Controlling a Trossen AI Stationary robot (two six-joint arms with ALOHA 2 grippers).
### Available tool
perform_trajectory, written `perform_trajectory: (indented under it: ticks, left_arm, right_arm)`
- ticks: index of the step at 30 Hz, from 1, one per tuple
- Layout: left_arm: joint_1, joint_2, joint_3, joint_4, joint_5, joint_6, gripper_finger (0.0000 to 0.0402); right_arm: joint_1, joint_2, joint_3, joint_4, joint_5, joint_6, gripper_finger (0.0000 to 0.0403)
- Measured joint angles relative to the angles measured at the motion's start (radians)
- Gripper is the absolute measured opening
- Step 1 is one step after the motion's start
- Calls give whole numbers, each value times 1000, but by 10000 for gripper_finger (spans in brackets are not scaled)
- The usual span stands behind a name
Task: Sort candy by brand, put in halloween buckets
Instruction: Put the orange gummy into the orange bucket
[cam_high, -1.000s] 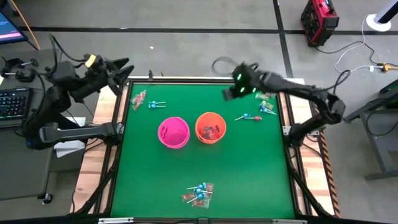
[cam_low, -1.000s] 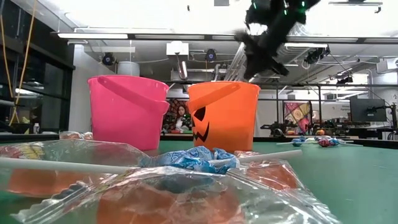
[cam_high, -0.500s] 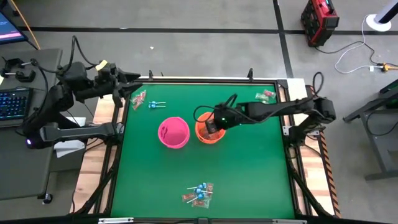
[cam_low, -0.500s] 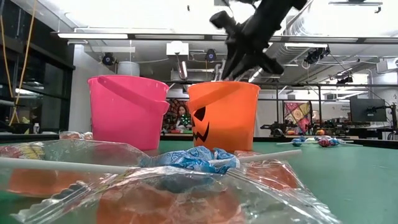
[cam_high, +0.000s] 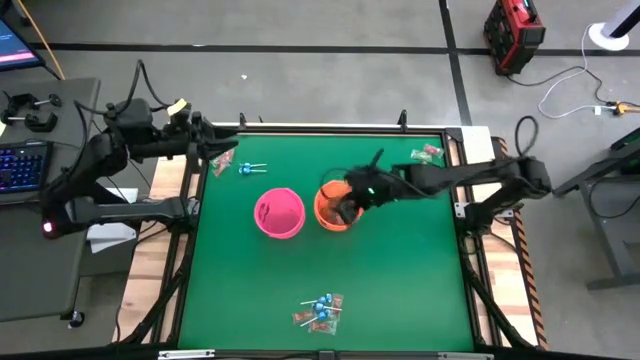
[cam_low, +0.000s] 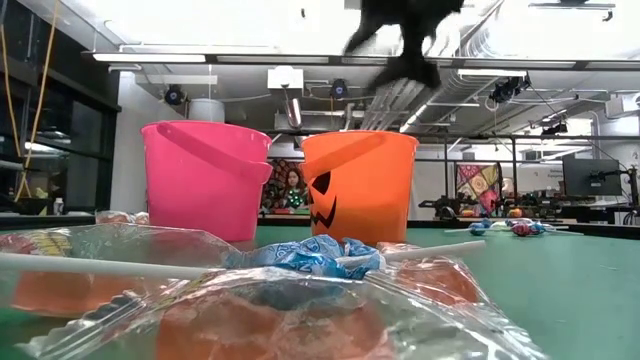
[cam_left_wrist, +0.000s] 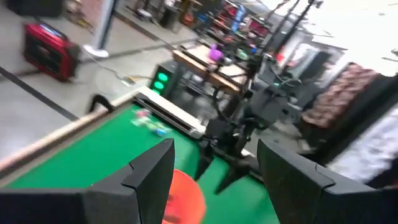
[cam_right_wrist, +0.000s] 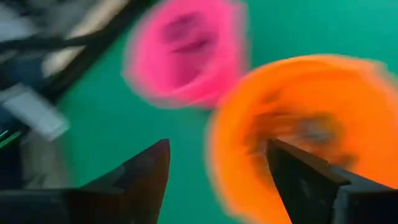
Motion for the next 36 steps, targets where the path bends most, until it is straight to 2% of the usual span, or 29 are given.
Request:
perform_trajectory:
  ticks: [3,5,9,13,16,20,30,36]
  left_arm:
    - [-64,3,0,3,-3,-54,220]
    - [-111,10,0,18,-44,-79,220]
    - [-198,37,0,47,-146,-100,220]
    - [-254,75,0,66,-222,-100,220]
    - [-280,105,0,85,-247,-99,220]
    - [-302,147,0,82,-249,-98,220]
    - [-357,187,0,80,-250,-100,220]
    - [-371,186,0,81,-254,-119,220]
  right_arm:
    - [126,-20,1,20,-40,-43,262]
    - [225,-5,1,16,-37,-70,263]
    - [390,83,1,37,-25,-73,263]
    - [481,204,0,48,1,-86,263]
    - [506,279,-1,78,64,-136,263]
    - [509,341,-1,157,137,-309,263]
    - [519,414,0,270,126,-680,262]
    - [520,458,0,285,111,-789,228]
